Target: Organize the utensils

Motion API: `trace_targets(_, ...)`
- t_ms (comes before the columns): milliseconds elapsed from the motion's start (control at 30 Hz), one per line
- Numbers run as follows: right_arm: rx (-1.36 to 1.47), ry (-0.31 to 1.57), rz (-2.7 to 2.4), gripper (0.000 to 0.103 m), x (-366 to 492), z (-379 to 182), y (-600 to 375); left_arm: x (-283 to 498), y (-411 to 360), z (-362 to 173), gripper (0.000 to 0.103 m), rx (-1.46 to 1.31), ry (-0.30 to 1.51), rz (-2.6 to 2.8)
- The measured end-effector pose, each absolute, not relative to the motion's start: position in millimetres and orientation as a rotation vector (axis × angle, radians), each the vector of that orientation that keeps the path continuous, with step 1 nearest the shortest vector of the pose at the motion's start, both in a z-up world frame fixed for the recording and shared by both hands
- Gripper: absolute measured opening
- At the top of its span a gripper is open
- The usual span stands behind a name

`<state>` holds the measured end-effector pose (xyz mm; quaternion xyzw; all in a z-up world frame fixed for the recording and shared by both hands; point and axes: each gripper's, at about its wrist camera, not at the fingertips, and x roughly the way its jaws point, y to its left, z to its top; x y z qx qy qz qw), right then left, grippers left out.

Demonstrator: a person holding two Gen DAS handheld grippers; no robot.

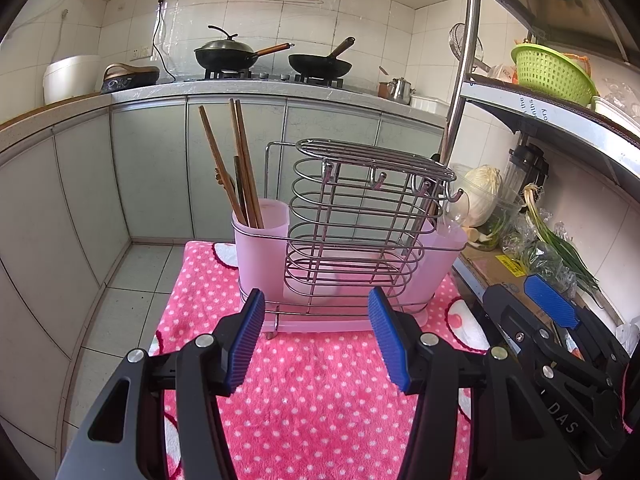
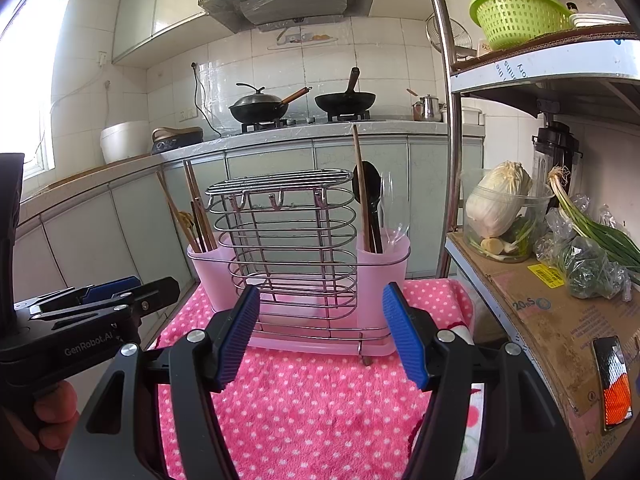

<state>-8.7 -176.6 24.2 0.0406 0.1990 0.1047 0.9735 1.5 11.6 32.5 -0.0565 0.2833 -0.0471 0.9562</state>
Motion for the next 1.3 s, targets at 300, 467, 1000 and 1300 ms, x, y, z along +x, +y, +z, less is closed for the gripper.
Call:
trace_targets(300, 0.080, 0.401, 0.210, 0.065, -9, 24, -176, 3, 11, 32, 0.054, -0.111, 0.576, -0.100)
trace_targets(467, 0.081, 0.399, 0.210, 0.065, -10, 24, -177, 2, 10, 32, 0.054, -0.109, 0.575, -0.104)
trace_targets(1000, 0.087, 0.410, 0.205, 0.065, -6, 20, -179, 6, 10, 25, 0.054, -0.112, 0.594, -0.110)
trace_targets(1300, 0.086, 0.422, 0.205, 0.065, -2, 17, -178, 11, 11, 21, 0.054, -0.119, 0.611, -0.108)
